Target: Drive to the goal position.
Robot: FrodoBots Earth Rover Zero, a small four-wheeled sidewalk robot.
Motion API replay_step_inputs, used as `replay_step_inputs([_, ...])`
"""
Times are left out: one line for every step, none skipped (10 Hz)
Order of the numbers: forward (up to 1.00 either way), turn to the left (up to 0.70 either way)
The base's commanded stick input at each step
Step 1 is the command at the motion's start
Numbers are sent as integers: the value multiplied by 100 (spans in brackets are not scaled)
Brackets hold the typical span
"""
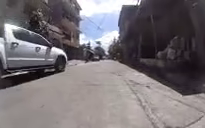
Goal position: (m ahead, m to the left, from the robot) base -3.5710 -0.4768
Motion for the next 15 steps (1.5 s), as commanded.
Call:
replay_step_inputs([0,0])
replay_step_inputs([0,0])
replay_step_inputs([0,-9])
replay_step_inputs([0,-42])
replay_step_inputs([0,-80])
replay_step_inputs([0,-85])
replay_step_inputs([0,-85])
replay_step_inputs([0,-85])
replay_step_inputs([0,-85])
replay_step_inputs([0,-85])
replay_step_inputs([0,-85])
replay_step_inputs([0,-85])
replay_step_inputs([0,-85])
replay_step_inputs([0,-85])
replay_step_inputs([0,-85])
